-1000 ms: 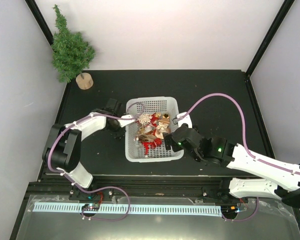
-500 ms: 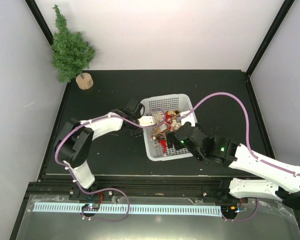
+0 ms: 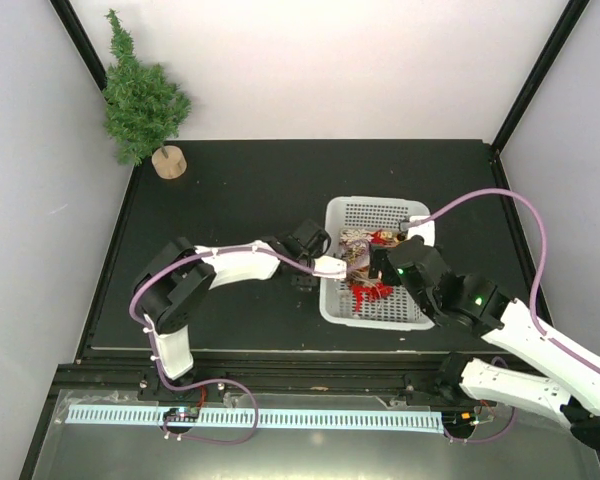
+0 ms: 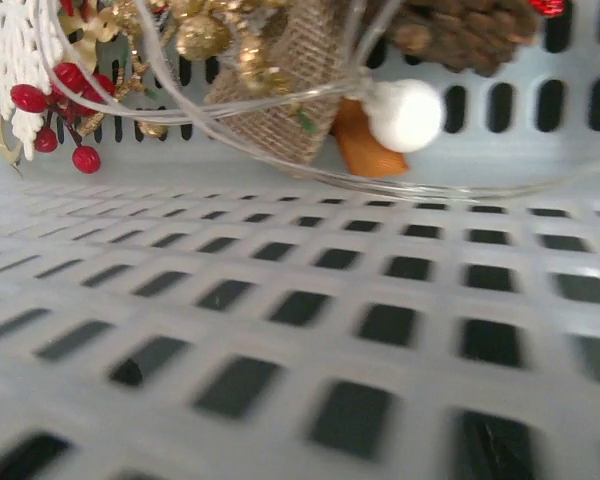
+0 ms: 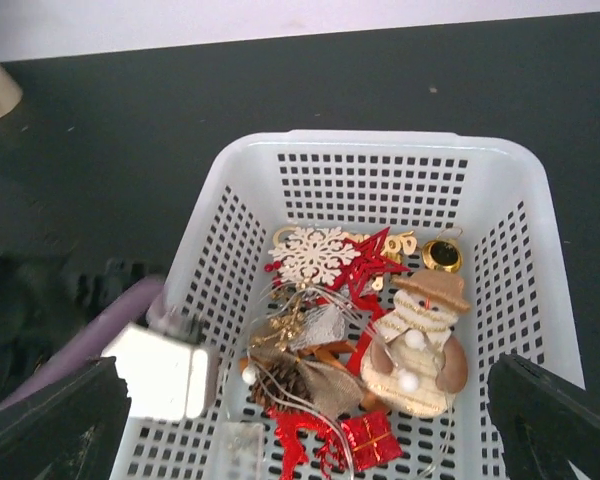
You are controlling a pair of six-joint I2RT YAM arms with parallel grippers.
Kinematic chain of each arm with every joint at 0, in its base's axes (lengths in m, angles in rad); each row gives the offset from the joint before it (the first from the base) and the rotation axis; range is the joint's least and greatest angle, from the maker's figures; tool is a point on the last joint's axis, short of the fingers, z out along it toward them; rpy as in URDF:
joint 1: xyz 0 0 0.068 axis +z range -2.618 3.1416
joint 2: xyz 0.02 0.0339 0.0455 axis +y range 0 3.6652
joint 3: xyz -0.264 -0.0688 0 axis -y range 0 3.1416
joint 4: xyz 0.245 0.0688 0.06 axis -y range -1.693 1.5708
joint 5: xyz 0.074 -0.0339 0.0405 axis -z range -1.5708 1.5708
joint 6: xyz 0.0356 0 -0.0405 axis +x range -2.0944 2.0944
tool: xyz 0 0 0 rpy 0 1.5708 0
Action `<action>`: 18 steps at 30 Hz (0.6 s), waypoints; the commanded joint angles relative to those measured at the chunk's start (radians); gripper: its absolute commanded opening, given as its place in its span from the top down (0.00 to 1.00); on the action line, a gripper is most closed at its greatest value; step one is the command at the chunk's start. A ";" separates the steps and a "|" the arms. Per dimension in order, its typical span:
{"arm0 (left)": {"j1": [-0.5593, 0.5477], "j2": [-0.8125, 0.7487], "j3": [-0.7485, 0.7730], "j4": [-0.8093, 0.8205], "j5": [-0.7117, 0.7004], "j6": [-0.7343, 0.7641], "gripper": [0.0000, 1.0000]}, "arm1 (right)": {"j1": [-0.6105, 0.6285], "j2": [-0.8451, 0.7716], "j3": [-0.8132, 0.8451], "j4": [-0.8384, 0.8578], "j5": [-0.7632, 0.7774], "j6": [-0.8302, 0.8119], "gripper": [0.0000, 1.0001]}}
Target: Decorate the small christmas tree
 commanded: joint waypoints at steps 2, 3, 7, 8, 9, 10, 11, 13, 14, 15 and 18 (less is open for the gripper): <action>-0.089 0.034 0.065 0.056 -0.042 0.088 0.15 | -0.058 -0.016 -0.008 0.009 0.020 0.043 0.02; -0.096 0.039 0.092 0.047 -0.045 0.077 0.15 | -0.061 -0.016 0.000 0.004 0.023 0.040 0.02; -0.108 0.072 0.216 -0.067 -0.038 -0.036 0.15 | -0.076 -0.016 0.021 -0.013 0.034 0.026 0.02; -0.108 0.073 0.234 -0.092 -0.022 -0.059 0.15 | -0.081 -0.016 0.025 -0.017 0.032 0.024 0.02; -0.109 0.068 0.241 -0.106 -0.007 -0.078 0.15 | -0.087 -0.015 0.029 -0.020 0.029 0.024 0.02; -0.108 0.060 0.242 -0.119 0.014 -0.092 0.15 | -0.091 -0.016 0.031 -0.021 0.026 0.022 0.02; -0.108 0.052 0.243 -0.132 0.036 -0.104 0.15 | -0.094 -0.017 0.034 -0.022 0.027 0.021 0.02; -0.111 0.035 0.247 -0.163 0.076 -0.123 0.15 | -0.099 -0.019 0.038 -0.023 0.026 0.017 0.02; -0.110 0.030 0.247 -0.176 0.085 -0.131 0.15 | -0.101 -0.019 0.040 -0.025 0.026 0.016 0.02; -0.110 0.027 0.248 -0.189 0.091 -0.135 0.14 | -0.104 -0.020 0.040 -0.026 0.026 0.015 0.02; -0.111 0.026 0.242 -0.236 0.110 -0.134 0.14 | -0.109 -0.018 0.047 -0.033 0.026 0.012 0.02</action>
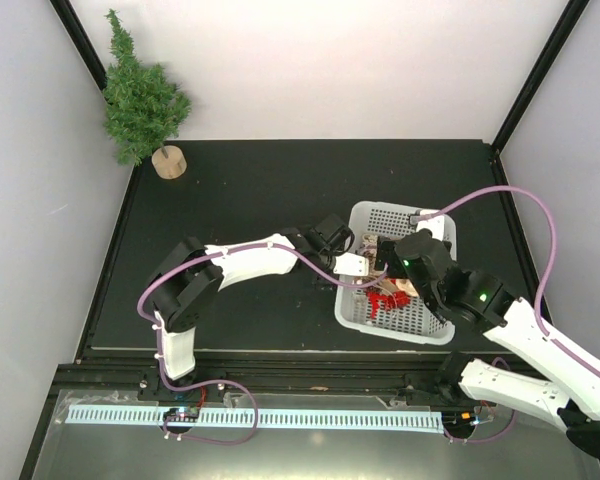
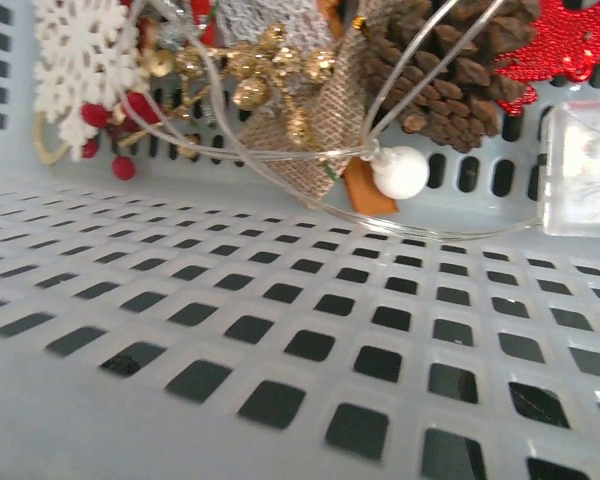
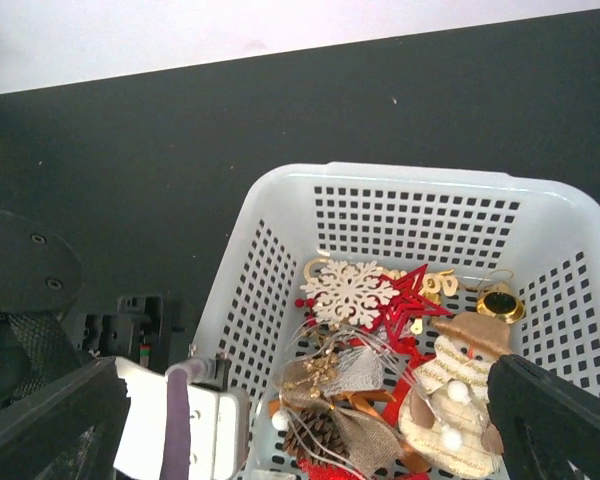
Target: Decorate the small christmas tree
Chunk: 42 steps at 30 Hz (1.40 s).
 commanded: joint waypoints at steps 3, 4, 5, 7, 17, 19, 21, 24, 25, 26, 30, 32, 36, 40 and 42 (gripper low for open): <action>-0.006 -0.043 -0.001 -0.114 0.080 -0.038 0.14 | -0.015 -0.007 0.038 -0.019 0.022 -0.005 0.02; -0.006 -0.045 -0.012 -0.113 0.084 -0.040 0.14 | -0.015 -0.008 0.040 -0.022 0.023 -0.005 0.02; -0.007 -0.049 -0.020 -0.113 0.087 -0.044 0.14 | -0.015 -0.009 0.041 -0.023 0.023 -0.004 0.02; -0.007 -0.057 -0.037 -0.116 0.092 -0.050 0.15 | -0.016 -0.014 0.042 -0.024 0.024 -0.003 0.02; -0.026 0.002 0.008 -0.124 0.146 -0.087 0.14 | -0.021 0.009 0.055 -0.046 0.017 -0.020 0.02; -0.035 0.021 0.030 -0.114 0.155 -0.092 0.14 | -0.020 0.008 0.057 -0.049 0.027 -0.019 0.02; -0.048 0.049 0.069 -0.130 0.161 -0.101 0.15 | -0.022 0.003 0.055 -0.045 0.027 -0.019 0.02; -0.062 0.086 0.129 -0.167 0.181 -0.119 0.14 | -0.024 0.004 0.058 -0.048 0.030 -0.017 0.02; -0.064 0.091 0.142 -0.170 0.185 -0.124 0.14 | -0.026 0.004 0.058 -0.051 0.032 -0.017 0.02; -0.064 0.096 0.152 -0.170 0.192 -0.131 0.14 | -0.027 0.004 0.057 -0.050 0.033 -0.017 0.02; -0.063 0.102 0.161 -0.163 0.160 -0.126 0.14 | -0.032 0.009 0.060 -0.047 0.025 -0.025 0.02; -0.058 0.097 0.131 -0.152 0.114 -0.107 0.14 | -0.032 0.024 0.079 -0.063 0.025 -0.030 0.02; -0.020 0.067 0.061 -0.135 0.116 -0.094 0.13 | -0.033 0.018 0.092 -0.060 0.032 -0.044 0.02; 0.000 0.016 -0.023 -0.115 0.111 -0.087 0.11 | -0.033 0.014 0.103 -0.051 0.022 -0.051 0.01; 0.012 -0.009 -0.057 -0.102 0.110 -0.089 0.11 | -0.034 0.016 0.107 -0.051 0.023 -0.050 0.01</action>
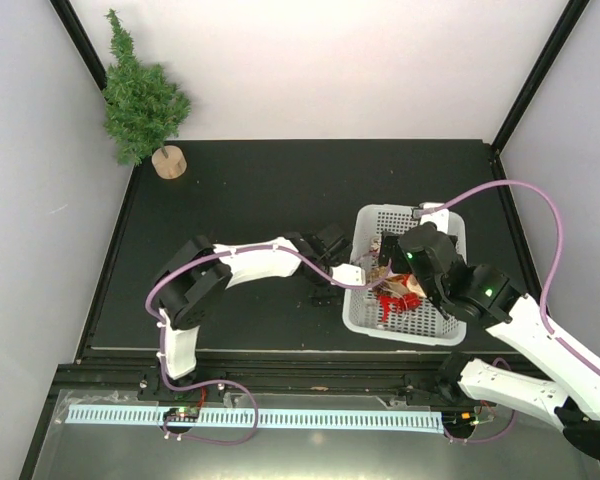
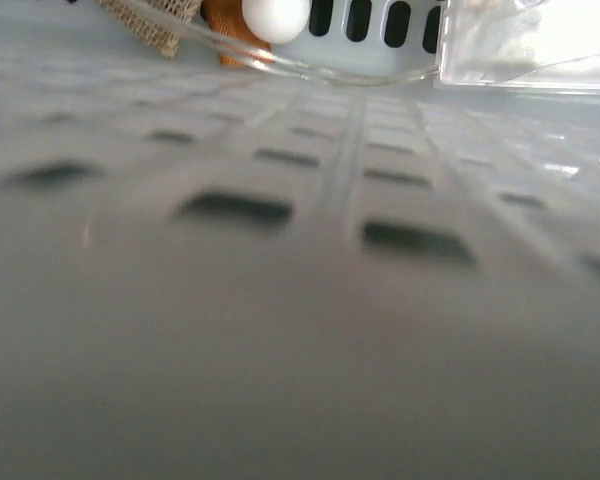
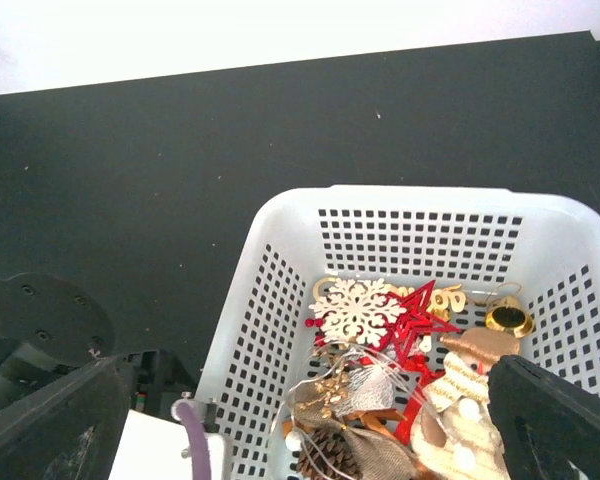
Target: Decorate the small christmas tree
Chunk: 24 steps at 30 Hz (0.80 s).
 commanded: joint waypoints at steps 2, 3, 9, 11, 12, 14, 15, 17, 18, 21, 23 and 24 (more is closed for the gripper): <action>0.038 -0.089 -0.077 0.014 -0.016 0.012 0.10 | -0.005 -0.009 0.034 0.009 0.011 -0.009 0.01; 0.055 -0.106 -0.085 0.014 -0.014 0.007 0.10 | -0.005 -0.012 0.032 0.012 0.005 -0.008 0.01; 0.147 -0.233 -0.122 -0.016 0.067 -0.006 0.07 | -0.005 -0.004 0.042 0.003 0.007 -0.034 0.01; 0.176 -0.270 -0.126 -0.034 0.097 -0.011 0.06 | -0.006 -0.004 0.037 0.008 0.011 -0.030 0.01; 0.193 -0.287 -0.128 -0.040 0.107 -0.014 0.06 | -0.006 -0.002 0.033 0.011 0.006 -0.023 0.01; 0.241 -0.313 -0.133 -0.049 0.111 -0.021 0.06 | -0.006 0.003 0.021 0.023 -0.019 -0.013 0.01; 0.266 -0.323 -0.131 -0.063 0.112 -0.020 0.06 | -0.005 0.008 0.014 0.030 -0.036 -0.014 0.01; 0.337 -0.357 -0.132 -0.078 0.131 -0.028 0.06 | -0.005 0.025 0.004 0.035 -0.066 -0.017 0.02; 0.378 -0.378 -0.128 -0.085 0.146 -0.034 0.06 | -0.005 0.032 -0.002 0.035 -0.076 -0.016 0.02; 0.513 -0.440 -0.075 -0.106 0.123 -0.048 0.06 | -0.005 0.036 -0.026 0.053 -0.089 -0.023 0.02; 0.610 -0.480 -0.022 -0.096 0.074 -0.065 0.06 | -0.005 0.027 -0.053 0.083 -0.098 -0.028 0.02; 0.652 -0.495 0.006 -0.079 0.029 -0.072 0.06 | -0.006 0.027 -0.066 0.099 -0.106 -0.029 0.02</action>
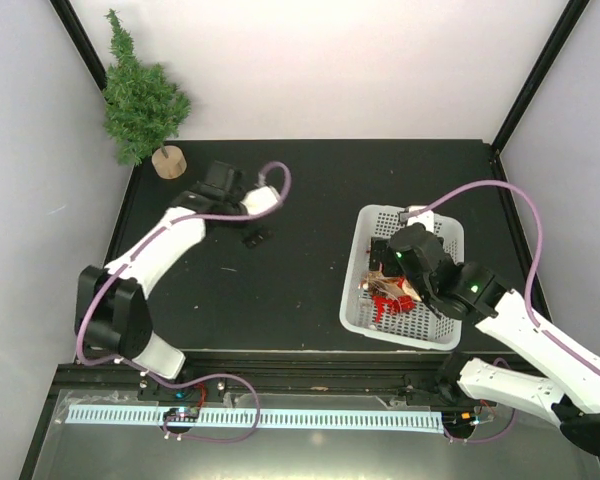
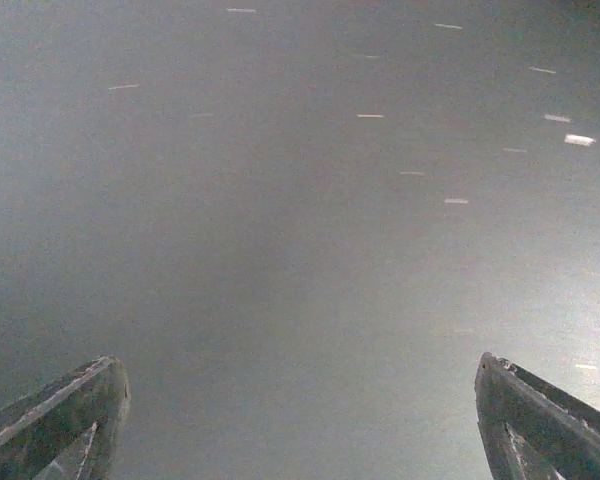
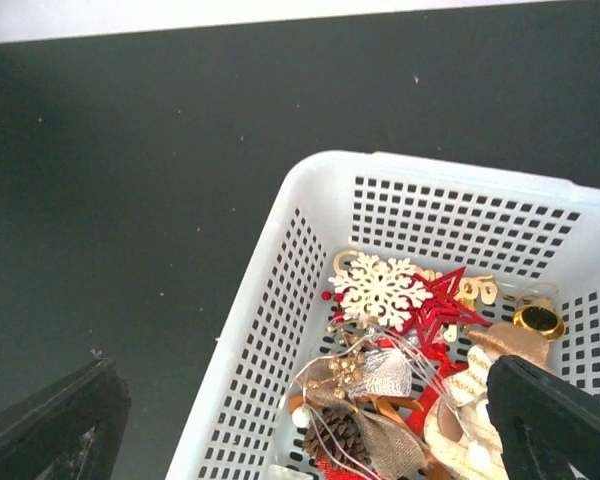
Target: Decorate the small christmas tree
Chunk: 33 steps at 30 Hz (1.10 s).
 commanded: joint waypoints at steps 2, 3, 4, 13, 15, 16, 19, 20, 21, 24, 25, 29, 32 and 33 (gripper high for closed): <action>0.236 -0.101 0.181 0.046 -0.194 -0.057 0.07 | -0.006 0.005 -0.056 0.085 -0.054 -0.011 0.02; 0.277 -0.105 0.208 0.096 -0.248 -0.070 0.08 | -0.006 0.015 -0.059 0.095 -0.069 -0.019 0.02; 0.300 -0.107 0.233 0.129 -0.274 -0.085 0.09 | -0.006 0.029 -0.060 0.108 -0.086 -0.027 0.02; 0.495 0.013 0.348 0.494 -0.391 -0.256 0.02 | -0.007 0.112 -0.029 0.153 -0.123 -0.067 0.02; 0.515 0.079 0.441 0.486 -0.411 -0.316 0.01 | -0.006 0.131 -0.016 0.154 -0.124 -0.083 0.02; 0.522 0.106 0.478 0.493 -0.413 -0.340 0.01 | -0.007 0.143 -0.009 0.153 -0.126 -0.092 0.02; 0.539 0.185 0.582 0.502 -0.415 -0.400 0.01 | -0.006 0.184 0.020 0.145 -0.128 -0.111 0.01; 0.541 0.212 0.616 0.502 -0.429 -0.411 0.01 | -0.006 0.199 0.030 0.141 -0.126 -0.117 0.01; 0.542 0.234 0.651 0.502 -0.446 -0.419 0.01 | -0.007 0.213 0.039 0.139 -0.124 -0.121 0.01; 0.548 0.275 0.705 0.529 -0.497 -0.436 0.01 | -0.007 0.244 0.051 0.144 -0.121 -0.124 0.01; 0.550 0.278 0.706 0.542 -0.503 -0.446 0.01 | -0.007 0.253 0.052 0.148 -0.123 -0.124 0.01; 0.573 0.298 0.717 0.595 -0.511 -0.483 0.01 | -0.006 0.309 0.063 0.157 -0.137 -0.127 0.01; 0.586 0.344 0.783 0.577 -0.527 -0.500 0.01 | -0.008 0.349 0.084 0.152 -0.142 -0.130 0.01; 0.592 0.362 0.806 0.566 -0.528 -0.510 0.01 | -0.009 0.362 0.093 0.149 -0.143 -0.130 0.01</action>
